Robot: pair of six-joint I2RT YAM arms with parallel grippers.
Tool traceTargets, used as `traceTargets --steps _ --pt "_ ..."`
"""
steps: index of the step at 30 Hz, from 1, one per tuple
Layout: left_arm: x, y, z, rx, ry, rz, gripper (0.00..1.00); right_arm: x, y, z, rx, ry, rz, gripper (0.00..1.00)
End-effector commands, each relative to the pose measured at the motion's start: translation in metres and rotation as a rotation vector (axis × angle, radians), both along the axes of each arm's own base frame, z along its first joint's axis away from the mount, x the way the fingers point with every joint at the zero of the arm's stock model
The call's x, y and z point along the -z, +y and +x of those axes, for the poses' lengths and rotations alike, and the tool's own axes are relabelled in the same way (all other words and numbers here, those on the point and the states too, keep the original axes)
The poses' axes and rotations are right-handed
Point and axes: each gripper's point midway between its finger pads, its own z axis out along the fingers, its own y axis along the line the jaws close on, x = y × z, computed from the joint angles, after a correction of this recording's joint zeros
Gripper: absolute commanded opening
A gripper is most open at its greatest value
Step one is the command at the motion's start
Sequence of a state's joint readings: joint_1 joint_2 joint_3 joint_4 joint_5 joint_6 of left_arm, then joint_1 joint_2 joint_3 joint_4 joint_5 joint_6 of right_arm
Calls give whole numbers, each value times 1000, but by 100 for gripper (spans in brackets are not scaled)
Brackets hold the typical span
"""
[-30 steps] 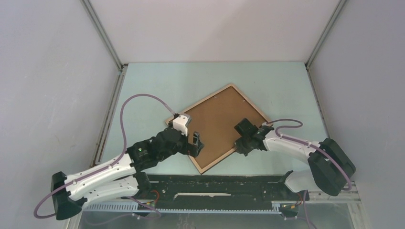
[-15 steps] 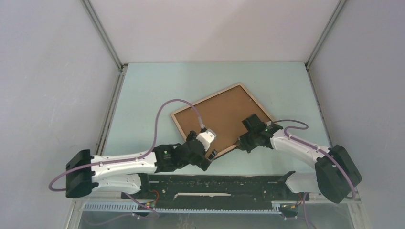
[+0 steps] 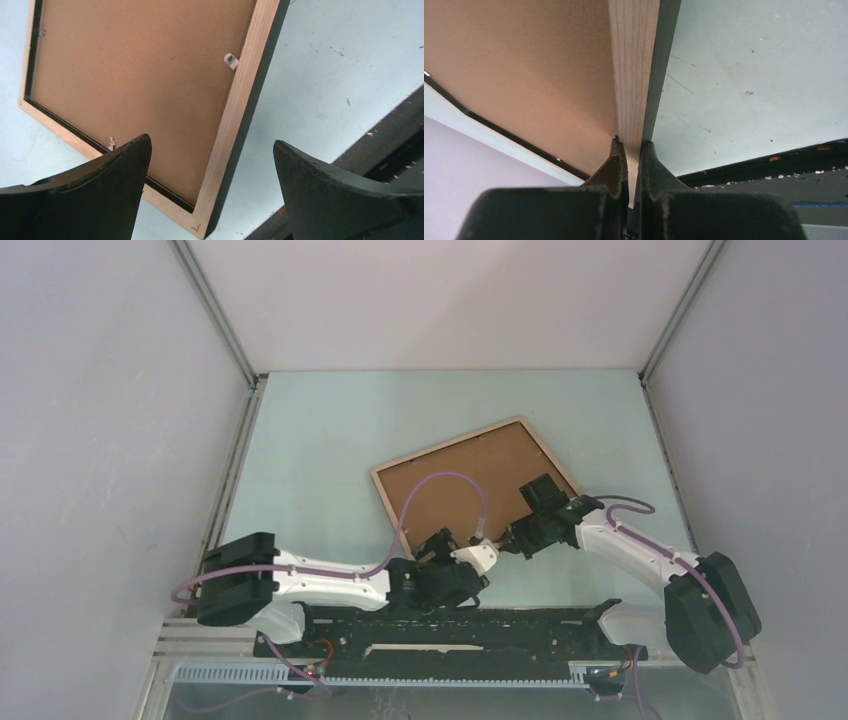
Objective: Put the photo into the frame
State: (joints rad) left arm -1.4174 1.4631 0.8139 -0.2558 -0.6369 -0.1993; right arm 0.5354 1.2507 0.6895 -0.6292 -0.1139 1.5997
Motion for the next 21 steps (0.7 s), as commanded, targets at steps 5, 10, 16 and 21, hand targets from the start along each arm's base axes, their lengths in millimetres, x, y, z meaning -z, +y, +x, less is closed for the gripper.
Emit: traceTargets --steps 5,10,16,21 --pt "-16 -23 31 -67 -231 75 100 -54 9 20 50 -91 138 0" --pt "-15 -27 44 -134 -324 161 100 -55 5 19 67 -76 144 0" --pt "-26 -23 57 -210 -447 244 91 -57 2 18 80 -73 149 0" --pt "-30 -22 60 -220 -488 270 75 -59 -2 19 92 -79 148 0"
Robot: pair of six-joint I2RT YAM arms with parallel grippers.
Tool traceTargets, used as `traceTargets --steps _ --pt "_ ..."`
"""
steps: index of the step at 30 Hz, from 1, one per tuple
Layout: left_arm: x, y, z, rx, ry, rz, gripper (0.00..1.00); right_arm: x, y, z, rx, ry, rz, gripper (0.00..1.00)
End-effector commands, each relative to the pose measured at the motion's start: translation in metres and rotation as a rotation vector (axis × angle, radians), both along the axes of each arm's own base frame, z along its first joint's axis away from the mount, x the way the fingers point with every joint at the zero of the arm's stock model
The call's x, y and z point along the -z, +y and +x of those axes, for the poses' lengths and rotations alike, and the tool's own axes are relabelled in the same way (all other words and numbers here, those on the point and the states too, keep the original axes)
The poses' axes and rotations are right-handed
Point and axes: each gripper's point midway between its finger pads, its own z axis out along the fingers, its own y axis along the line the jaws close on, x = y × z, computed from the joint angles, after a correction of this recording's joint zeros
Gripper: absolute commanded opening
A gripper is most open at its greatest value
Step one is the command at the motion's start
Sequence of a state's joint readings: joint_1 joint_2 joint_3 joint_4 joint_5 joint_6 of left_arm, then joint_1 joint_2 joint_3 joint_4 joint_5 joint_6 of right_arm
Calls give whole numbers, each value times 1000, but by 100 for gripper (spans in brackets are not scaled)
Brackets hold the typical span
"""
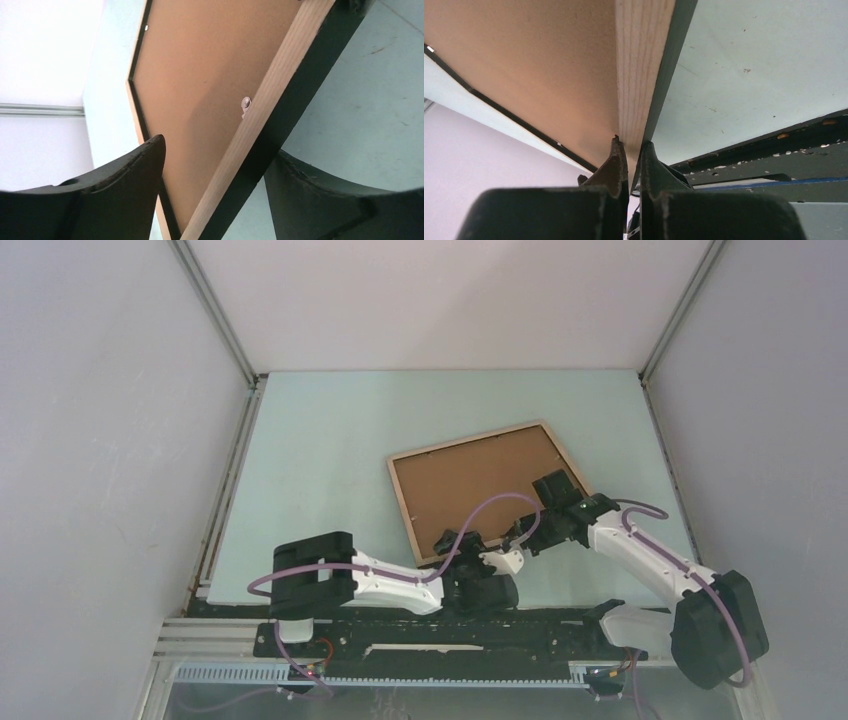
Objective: Put the photo into the frame
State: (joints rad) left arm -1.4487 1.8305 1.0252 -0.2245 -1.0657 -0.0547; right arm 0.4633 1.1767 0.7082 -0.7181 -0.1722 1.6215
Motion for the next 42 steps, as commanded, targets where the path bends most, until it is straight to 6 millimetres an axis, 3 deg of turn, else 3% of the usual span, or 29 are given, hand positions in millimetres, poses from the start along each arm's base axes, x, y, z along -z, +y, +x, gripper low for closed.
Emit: traceTargets --steps 1,4,9,11,14,16,18,21,23,27,31,34,37,42 --pt "-33 -3 14 -63 -132 -11 69 -40 8 20 30 -110 88 0" --pt "-34 -3 14 -53 -138 21 52 -41 7 21 36 -110 91 0" --pt "-42 2 14 -50 -140 46 33 -50 5 24 27 -152 105 0" --pt "-48 5 13 -48 -139 46 20 -56 3 26 15 -191 106 2" --pt "-59 10 14 -51 -151 51 1 -67 -6 29 -8 -276 84 31" --pt "-67 11 13 -48 -152 48 0 -81 -14 35 -33 -379 58 56" --pt "-75 12 13 -46 -144 45 0 -98 -24 42 -69 -503 17 74" --pt "-87 12 12 -41 -101 14 0 -148 -44 52 -221 -758 -137 87" --pt "-95 11 11 -32 -59 -4 0 -178 -58 51 -390 -873 -308 90" --pt "-108 18 15 -50 71 -55 0 -207 -90 41 -553 -926 -561 92" --pt "-135 28 23 -83 169 -161 0 -232 -113 27 -527 -972 -651 91" --pt "-169 37 29 -96 208 -273 0 -249 -124 19 -480 -1000 -689 90" --pt "-198 49 38 -111 271 -378 0 -256 -137 14 -437 -973 -727 89" --pt "-225 66 46 -133 352 -527 0 -264 -149 7 -390 -979 -775 89"
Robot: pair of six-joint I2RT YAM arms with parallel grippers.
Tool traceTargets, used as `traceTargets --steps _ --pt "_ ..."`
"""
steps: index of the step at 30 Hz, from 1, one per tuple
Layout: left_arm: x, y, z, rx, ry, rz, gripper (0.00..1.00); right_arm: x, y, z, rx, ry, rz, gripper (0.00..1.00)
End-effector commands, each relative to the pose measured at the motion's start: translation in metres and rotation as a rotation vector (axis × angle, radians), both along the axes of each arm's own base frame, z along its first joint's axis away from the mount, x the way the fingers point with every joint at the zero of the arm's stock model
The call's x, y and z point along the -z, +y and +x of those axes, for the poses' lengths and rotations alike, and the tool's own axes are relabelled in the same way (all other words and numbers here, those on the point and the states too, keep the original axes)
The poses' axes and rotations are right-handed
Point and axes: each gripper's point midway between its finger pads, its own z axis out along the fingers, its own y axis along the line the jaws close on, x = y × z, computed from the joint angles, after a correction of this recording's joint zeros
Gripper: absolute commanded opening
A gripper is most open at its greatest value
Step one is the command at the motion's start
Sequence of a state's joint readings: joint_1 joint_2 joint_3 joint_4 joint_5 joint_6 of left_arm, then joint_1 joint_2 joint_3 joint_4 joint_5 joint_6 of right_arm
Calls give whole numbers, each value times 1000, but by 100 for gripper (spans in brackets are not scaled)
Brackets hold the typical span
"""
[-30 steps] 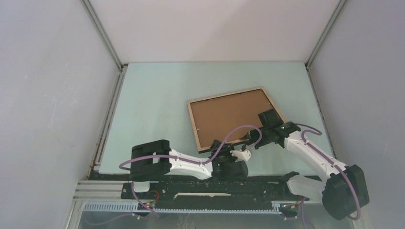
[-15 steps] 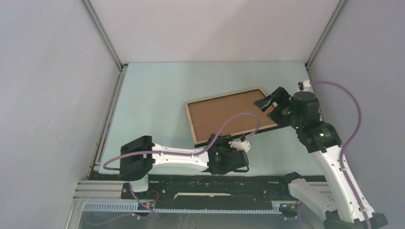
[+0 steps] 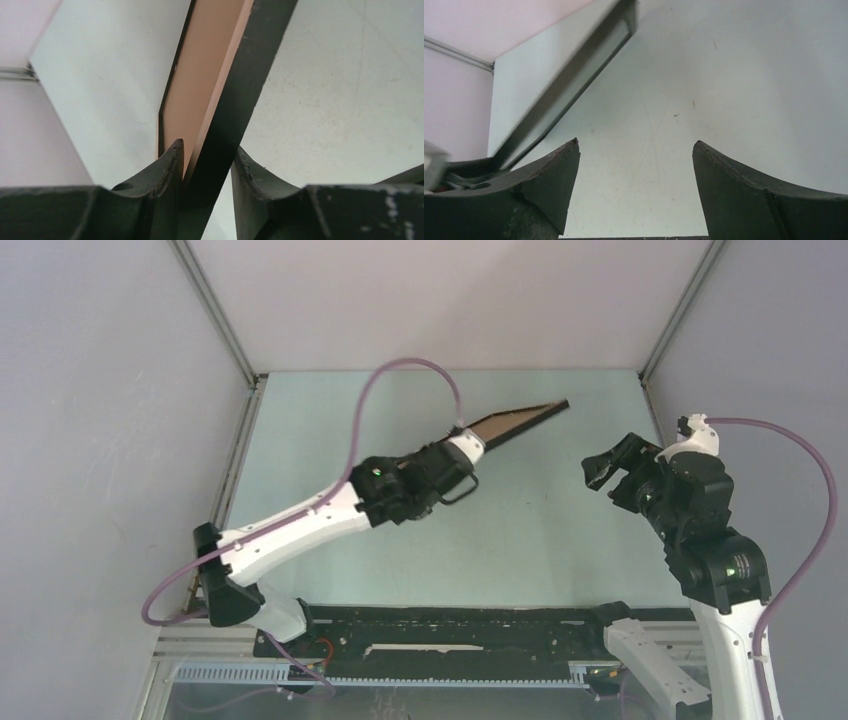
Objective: Put the photo into the frame
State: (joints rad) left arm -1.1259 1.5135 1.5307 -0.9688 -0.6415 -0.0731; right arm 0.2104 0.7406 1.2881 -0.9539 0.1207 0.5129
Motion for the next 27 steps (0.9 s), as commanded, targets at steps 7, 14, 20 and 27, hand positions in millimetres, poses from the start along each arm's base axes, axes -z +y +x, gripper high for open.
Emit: traceTargets --steps 7,14,20,27 --pt "-90 47 20 -201 77 -538 0 18 -7 -11 9 28 -29 88" --pt "-84 114 36 -418 117 -719 0 33 7 -4 -35 64 20 87" --pt "-87 175 56 -576 92 -942 0 46 18 1 -69 90 53 87" --pt "-77 228 84 -670 142 -1231 0 56 18 4 -72 120 45 87"
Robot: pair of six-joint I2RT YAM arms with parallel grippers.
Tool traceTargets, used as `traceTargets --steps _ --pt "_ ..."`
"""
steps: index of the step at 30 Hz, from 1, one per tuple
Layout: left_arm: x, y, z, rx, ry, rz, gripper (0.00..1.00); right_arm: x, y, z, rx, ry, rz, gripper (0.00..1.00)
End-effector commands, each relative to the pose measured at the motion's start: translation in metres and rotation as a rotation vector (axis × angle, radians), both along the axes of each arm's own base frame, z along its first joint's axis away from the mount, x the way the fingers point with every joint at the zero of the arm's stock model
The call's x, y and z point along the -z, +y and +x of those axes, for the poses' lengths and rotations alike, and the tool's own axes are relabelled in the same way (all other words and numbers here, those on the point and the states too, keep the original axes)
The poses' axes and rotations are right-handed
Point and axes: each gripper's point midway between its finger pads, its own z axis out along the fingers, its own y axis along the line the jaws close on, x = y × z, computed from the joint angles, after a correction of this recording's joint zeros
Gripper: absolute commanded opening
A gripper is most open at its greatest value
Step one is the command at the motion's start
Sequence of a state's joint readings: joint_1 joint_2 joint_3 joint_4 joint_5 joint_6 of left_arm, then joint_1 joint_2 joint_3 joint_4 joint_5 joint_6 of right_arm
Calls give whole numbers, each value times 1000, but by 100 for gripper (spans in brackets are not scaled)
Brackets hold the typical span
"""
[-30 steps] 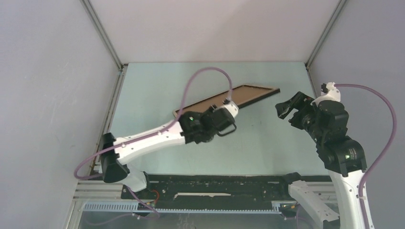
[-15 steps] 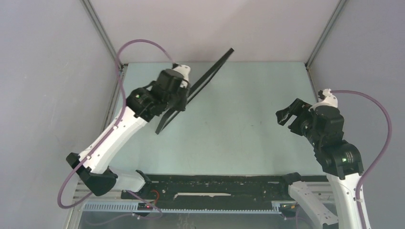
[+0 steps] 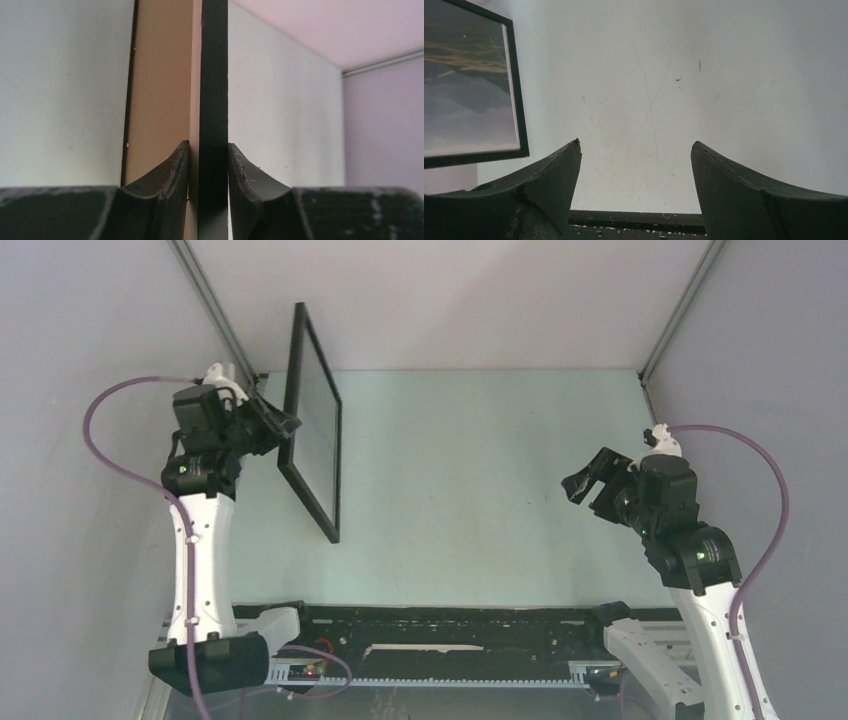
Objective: Put the photo into the frame
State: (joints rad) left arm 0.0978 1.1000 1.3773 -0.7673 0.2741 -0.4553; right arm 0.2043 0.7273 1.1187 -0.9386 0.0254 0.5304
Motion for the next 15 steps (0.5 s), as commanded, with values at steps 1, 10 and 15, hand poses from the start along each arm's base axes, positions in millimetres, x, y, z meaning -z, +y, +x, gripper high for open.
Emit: traceTargets --steps 1,10,15 --pt "14 6 9 28 39 -238 0 -2 3 6 -3 -24 18 87" --pt "34 34 17 -103 21 -361 0 16 20 19 -66 13 59 86" --pt "32 48 10 -164 2 -350 0 23 25 25 -84 31 72 86"
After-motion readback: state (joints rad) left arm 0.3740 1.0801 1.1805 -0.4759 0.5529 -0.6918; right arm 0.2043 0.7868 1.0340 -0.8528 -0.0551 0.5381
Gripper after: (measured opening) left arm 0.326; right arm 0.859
